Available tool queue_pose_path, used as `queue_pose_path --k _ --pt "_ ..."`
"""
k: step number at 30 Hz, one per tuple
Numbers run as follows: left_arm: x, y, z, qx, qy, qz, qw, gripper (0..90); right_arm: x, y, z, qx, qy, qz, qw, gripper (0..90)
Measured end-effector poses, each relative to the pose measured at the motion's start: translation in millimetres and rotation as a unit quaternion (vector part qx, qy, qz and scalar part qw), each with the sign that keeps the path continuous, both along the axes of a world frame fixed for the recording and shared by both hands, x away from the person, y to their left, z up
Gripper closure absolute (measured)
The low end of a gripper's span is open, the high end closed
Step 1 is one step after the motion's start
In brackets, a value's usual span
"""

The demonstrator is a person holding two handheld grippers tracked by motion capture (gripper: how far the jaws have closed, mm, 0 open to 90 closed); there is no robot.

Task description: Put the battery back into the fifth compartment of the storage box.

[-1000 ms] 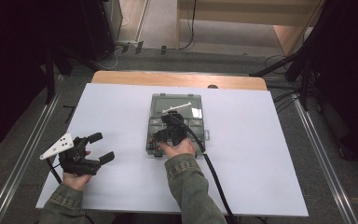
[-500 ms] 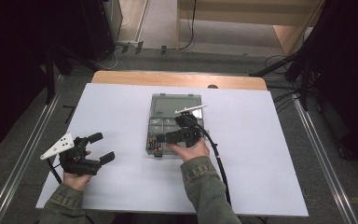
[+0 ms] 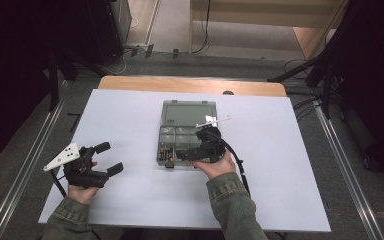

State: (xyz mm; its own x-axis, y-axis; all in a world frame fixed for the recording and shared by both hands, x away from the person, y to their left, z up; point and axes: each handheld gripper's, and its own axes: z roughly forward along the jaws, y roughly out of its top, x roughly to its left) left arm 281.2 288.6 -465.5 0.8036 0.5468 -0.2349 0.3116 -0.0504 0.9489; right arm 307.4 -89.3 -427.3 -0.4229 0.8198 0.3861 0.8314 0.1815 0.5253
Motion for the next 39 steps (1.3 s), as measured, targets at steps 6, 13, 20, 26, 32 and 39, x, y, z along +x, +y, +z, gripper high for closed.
queue_pose_path --k 6,13,20,26,32,39 --pt "-0.1 -1.0 -0.2 0.001 0.001 -0.001 1.0 0.0 -14.8 -14.5 1.6 -0.016 -0.019 0.005 0.9997 0.9" --pt "-0.7 -1.6 -0.1 0.005 0.0 -0.001 1.0 0.0 -28.6 -42.5 -1.8 -0.015 -0.029 -0.012 0.9994 3.7" --pt "-1.2 -3.1 -0.6 0.01 0.0 -0.003 0.9999 0.0 -37.7 -69.6 -9.3 -0.008 -0.031 -0.041 0.9986 8.3" --pt "-2.5 -3.5 -0.4 0.014 -0.001 -0.002 0.9999 0.0 -46.9 -92.0 -15.1 -0.006 -0.036 -0.051 0.998 8.3" --pt "-2.8 -3.6 -0.5 0.019 -0.001 -0.002 0.9998 0.0 -56.1 -119.6 -24.2 -0.004 -0.038 -0.071 0.9967 8.5" --pt "-3.4 -4.2 -0.6 0.023 0.0 -0.002 0.9997 0.0 -66.2 -146.4 -35.2 -0.006 -0.04 -0.088 0.9953 8.8"
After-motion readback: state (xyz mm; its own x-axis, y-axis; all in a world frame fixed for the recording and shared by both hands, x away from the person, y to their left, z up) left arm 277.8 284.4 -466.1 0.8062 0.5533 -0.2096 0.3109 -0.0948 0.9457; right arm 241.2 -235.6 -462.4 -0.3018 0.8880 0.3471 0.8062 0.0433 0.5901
